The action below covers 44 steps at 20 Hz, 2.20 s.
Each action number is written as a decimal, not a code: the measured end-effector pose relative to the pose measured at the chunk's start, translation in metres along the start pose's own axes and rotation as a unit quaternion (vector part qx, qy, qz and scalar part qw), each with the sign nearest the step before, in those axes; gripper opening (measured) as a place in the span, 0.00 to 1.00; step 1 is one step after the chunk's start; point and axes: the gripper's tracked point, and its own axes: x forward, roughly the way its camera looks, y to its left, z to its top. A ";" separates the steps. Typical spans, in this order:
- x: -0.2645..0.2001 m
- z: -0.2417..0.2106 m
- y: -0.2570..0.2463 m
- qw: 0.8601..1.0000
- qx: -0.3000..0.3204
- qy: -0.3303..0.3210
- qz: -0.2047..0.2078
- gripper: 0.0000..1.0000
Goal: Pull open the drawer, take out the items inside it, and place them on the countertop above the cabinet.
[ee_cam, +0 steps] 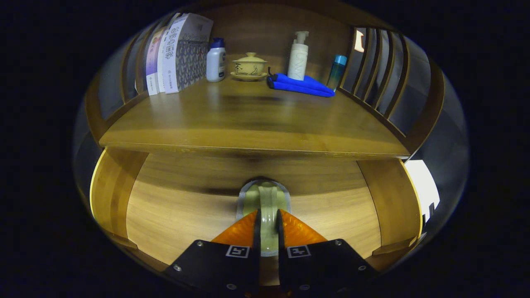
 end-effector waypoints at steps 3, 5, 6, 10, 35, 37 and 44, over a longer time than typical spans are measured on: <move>-0.014 -0.008 -0.001 1.000 0.028 -0.012 -0.001 0.12; -0.027 -0.006 0.004 0.998 0.053 -0.032 0.018 0.12; -0.034 -0.005 0.004 0.997 0.061 -0.043 0.022 0.11; -0.058 0.006 0.005 0.996 0.030 -0.080 0.015 0.11; -0.160 0.143 -0.004 0.965 0.006 -0.262 0.013 0.11; -0.143 0.165 -0.008 0.963 0.010 -0.268 0.012 0.11; -0.057 0.190 -0.002 0.970 -0.018 -0.240 0.024 0.12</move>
